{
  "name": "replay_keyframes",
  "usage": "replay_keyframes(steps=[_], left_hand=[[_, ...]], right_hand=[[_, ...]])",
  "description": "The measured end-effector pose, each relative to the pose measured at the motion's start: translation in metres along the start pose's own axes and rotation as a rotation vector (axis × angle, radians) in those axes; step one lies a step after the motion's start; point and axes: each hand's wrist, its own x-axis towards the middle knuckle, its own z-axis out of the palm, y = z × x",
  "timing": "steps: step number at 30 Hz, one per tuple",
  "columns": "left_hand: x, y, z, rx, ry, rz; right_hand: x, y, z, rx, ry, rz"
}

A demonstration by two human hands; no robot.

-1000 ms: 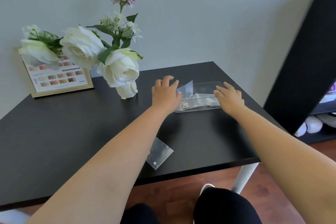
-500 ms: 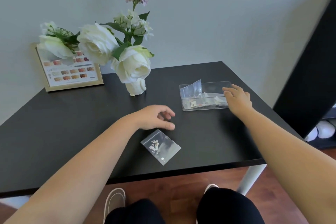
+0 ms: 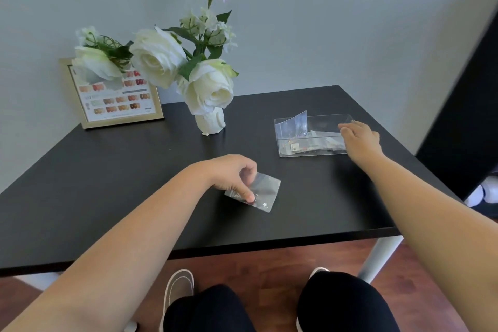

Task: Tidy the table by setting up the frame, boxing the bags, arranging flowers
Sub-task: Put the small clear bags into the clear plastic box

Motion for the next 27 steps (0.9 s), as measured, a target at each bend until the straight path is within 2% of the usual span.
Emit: replay_keyframes(steps=[4,7,10,12,16,21,24,27], left_hand=[[0.012,0.028,-0.008,-0.073,0.136,0.118],[0.029,0.052,-0.021,-0.101,0.357,0.208],[0.056,0.071,-0.035,-0.144,0.586,0.227],[0.074,0.078,-0.041,-0.158,0.599,0.156],[0.103,0.078,-0.039,-0.067,0.519,0.011],[0.113,0.077,-0.032,-0.027,0.538,-0.108],[0.115,0.079,-0.035,-0.098,0.627,-0.045],[0.116,0.083,-0.044,-0.343,0.616,0.089]], right_hand=[[-0.002,0.007,-0.002,0.108,-0.002,-0.023],[-0.009,0.019,-0.003,0.253,0.031,-0.044],[-0.012,0.027,-0.001,0.278,0.059,-0.036],[-0.012,0.030,0.000,0.276,0.065,-0.038],[-0.011,0.032,0.002,0.256,0.084,-0.048],[-0.010,0.033,0.004,0.234,0.088,-0.065],[-0.009,0.034,0.005,0.236,0.097,-0.064],[-0.009,0.035,0.006,0.235,0.108,-0.072]])
